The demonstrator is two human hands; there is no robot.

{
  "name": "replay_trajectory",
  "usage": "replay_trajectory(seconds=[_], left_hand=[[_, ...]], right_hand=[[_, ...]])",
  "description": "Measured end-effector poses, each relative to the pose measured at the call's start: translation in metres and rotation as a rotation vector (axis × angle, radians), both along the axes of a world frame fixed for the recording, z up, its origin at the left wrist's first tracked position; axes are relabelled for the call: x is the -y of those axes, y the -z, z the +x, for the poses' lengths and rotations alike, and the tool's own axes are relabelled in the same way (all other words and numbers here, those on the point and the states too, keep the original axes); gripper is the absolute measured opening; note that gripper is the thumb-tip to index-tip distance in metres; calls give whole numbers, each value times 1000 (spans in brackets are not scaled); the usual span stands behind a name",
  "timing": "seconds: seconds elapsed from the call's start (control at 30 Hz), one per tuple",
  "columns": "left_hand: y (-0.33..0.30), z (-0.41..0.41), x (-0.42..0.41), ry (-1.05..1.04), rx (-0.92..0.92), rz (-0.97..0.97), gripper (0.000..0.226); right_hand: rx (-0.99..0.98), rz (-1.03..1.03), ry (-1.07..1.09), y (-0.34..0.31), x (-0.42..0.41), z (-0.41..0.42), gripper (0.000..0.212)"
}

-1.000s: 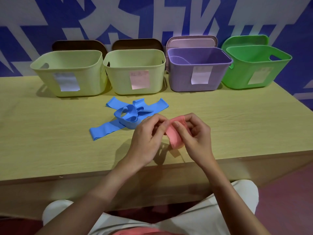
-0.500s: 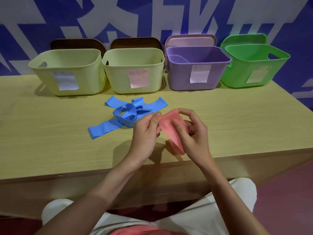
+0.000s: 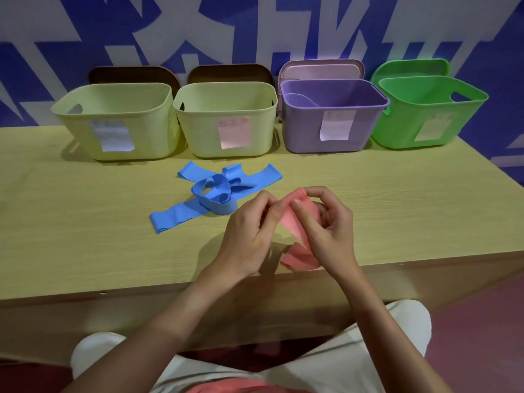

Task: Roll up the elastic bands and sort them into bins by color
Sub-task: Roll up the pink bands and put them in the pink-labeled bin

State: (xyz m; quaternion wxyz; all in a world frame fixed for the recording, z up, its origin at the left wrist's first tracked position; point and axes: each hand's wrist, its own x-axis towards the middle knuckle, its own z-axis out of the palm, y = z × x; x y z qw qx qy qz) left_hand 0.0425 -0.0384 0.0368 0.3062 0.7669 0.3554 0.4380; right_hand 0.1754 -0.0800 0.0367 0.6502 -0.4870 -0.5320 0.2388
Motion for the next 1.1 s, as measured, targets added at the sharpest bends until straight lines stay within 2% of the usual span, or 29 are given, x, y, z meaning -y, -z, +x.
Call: replay_trajectory(seconds=[0.07,0.17,0.33,0.5,0.63,0.77,0.83,1.1], left_hand=[[2,1,-1,-27,-54,68,42],[4,3,-1,-29,-4,28,40],[3,5,1,57,149,-208,40],[-2,6,2,158,269,-471,43],[1,4,1,133,178,-365,52],[2,1,2,79,69,-187,45],[2,3,3,82,82,-190,43],[-14,8,2,159,392,-668,37]], right_hand=[[19,-11,-8,2,0,-1,7],[44,-35,-63,4,-1,-2,10],[53,-28,-126,3,3,3,18],[65,-25,-62,2,2,3,3],[19,-15,-25,2,0,2,8],[-1,2,-2,0,-1,1,14],[-4,0,-1,1,-2,1,16],[55,-16,-73,-2,4,5,19]])
